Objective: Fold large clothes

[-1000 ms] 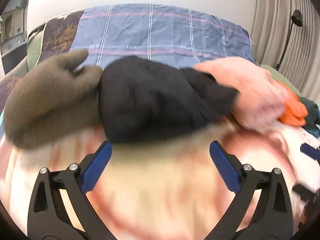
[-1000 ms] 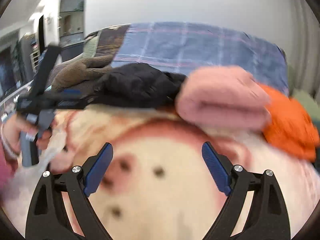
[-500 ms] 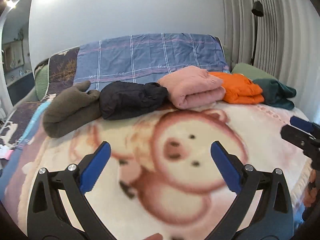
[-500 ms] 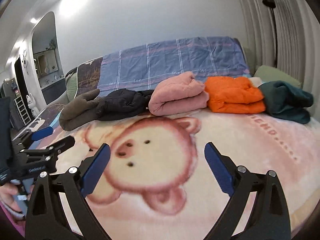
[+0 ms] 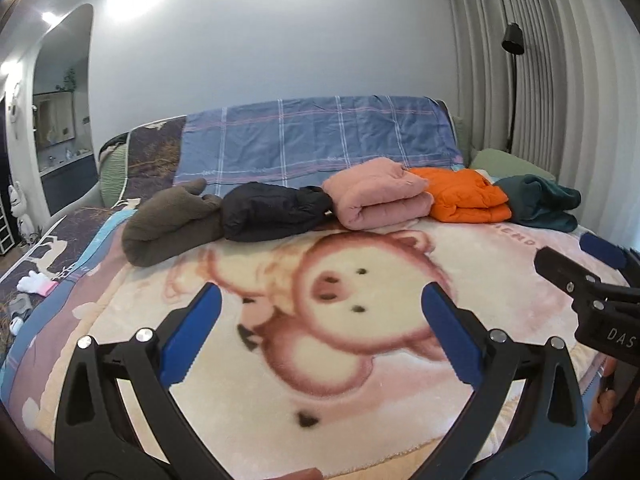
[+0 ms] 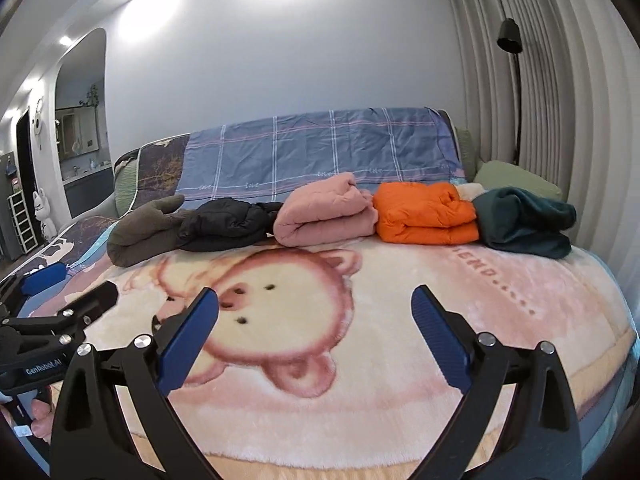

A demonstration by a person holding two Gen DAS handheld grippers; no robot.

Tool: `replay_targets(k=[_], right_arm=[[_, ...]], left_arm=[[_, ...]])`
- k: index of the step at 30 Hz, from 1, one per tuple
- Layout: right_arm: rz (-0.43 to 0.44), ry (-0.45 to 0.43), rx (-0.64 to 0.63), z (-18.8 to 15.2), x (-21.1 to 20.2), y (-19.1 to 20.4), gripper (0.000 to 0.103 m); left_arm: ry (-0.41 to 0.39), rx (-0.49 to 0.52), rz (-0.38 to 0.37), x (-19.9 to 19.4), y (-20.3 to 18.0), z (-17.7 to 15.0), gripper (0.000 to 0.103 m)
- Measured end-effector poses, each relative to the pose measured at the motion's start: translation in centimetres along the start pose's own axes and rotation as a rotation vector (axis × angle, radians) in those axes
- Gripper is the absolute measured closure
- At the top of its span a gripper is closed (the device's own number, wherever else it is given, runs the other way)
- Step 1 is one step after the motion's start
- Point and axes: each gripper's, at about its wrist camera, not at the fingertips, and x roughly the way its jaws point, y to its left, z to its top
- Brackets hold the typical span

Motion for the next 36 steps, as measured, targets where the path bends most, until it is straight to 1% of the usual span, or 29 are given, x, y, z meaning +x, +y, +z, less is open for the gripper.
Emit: replay_targets(k=[4, 7, 13, 18, 24, 36], right_arm=[[-0.004, 0.016, 0.011, -0.5, 0.0, -0.4, 0.006], [-0.012, 0.019, 0.018, -0.7, -0.1, -0.5, 0.006], [-0.029, 0.019, 0.025, -0.9, -0.3, -1.0, 0.006], [-0.036, 0.014, 0.016, -0.9, -0.4, -0.9, 0.006], [-0.027, 0.019, 0.009, -1.0, -0.2, -0.4, 0.006], [-0.024, 0.019, -0.004, -0.9, -0.1, 0.3, 0.006]], left_arm=[[-0.007, -0.014, 0.018, -0.2, -0.1, -0.3, 0.002], [0.006, 0.000, 0.027, 0.0, -0.5, -0.4, 0.002], [0.029, 0.008, 0.022, 0.6, -1.3, -1.0, 0.002], [0.025, 0.018, 0.029, 0.6, -1.5, -1.2, 0.002], [0.015, 0.004, 0.041, 0.5, -1.4, -1.3, 0.002], [0.015, 0.009, 0.030, 0.5, -1.3, -1.4, 0.002]])
